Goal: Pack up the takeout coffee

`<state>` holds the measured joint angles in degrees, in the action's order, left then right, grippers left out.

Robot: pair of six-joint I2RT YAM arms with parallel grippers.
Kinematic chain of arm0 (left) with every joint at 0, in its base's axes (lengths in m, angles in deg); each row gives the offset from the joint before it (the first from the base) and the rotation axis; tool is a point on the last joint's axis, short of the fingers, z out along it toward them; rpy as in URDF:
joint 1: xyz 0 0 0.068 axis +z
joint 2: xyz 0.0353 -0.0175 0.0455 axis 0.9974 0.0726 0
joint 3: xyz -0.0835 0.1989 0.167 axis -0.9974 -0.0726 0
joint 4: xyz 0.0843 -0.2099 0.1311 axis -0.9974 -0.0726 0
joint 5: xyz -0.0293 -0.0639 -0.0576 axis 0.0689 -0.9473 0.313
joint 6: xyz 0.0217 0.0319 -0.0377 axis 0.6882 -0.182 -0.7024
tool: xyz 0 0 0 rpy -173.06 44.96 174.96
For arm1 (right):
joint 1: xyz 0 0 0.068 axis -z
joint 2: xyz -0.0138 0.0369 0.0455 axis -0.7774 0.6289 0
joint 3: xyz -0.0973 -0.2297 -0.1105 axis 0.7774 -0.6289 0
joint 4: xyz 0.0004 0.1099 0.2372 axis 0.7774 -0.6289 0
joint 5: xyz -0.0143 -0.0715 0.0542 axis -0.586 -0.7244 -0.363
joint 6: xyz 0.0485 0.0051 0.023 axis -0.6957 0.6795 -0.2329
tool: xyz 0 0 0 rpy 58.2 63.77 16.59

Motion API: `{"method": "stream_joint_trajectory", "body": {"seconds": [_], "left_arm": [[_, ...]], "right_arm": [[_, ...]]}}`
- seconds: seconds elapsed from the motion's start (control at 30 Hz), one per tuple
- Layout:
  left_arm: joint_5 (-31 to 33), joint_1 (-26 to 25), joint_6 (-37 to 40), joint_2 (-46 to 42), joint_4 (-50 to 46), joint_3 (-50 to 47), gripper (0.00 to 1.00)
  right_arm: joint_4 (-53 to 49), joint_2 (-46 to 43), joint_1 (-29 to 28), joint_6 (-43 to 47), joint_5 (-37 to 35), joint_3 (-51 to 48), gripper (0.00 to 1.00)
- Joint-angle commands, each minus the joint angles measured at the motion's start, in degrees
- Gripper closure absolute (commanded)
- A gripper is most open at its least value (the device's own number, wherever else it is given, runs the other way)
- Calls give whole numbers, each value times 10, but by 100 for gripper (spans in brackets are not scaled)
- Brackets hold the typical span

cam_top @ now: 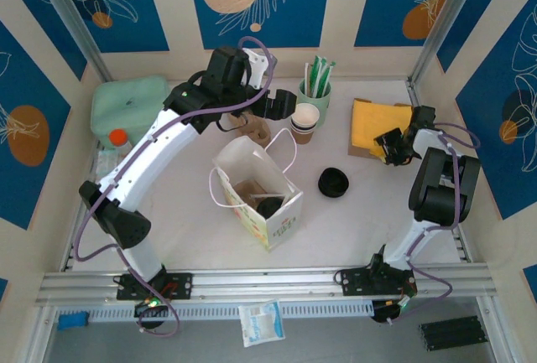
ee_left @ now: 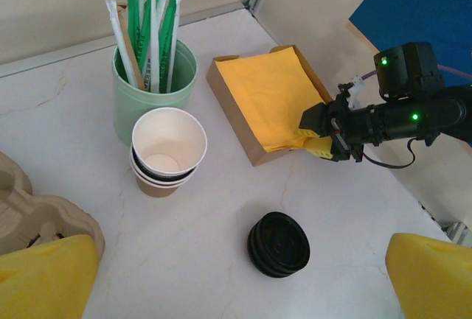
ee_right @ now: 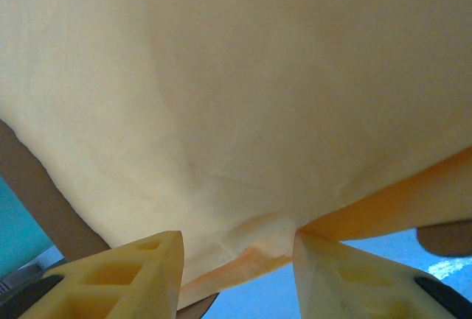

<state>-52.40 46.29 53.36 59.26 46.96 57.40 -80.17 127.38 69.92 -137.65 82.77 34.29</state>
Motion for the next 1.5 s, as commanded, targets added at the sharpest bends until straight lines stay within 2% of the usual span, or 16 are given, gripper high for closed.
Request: {"method": "stream_joint_trajectory", "body": {"seconds": [0.0,0.23,0.87,1.07,1.3,1.47], "left_arm": [[-12,1,12,5,10,19,1],[-13,2,12,5,10,18,1],[-16,3,13,8,13,17,1],[-18,3,10,8,14,17,1],[-19,3,7,7,15,17,1],[-20,3,5,7,15,17,0]], "right_arm": [[-5,13,4,8,-6,15,58],[-7,21,4,8,-2,30,65],[-3,39,5,4,7,41,72],[-3,36,5,6,11,40,82],[-2,22,11,1,29,45,100],[9,-7,11,-7,44,48,100]]}}
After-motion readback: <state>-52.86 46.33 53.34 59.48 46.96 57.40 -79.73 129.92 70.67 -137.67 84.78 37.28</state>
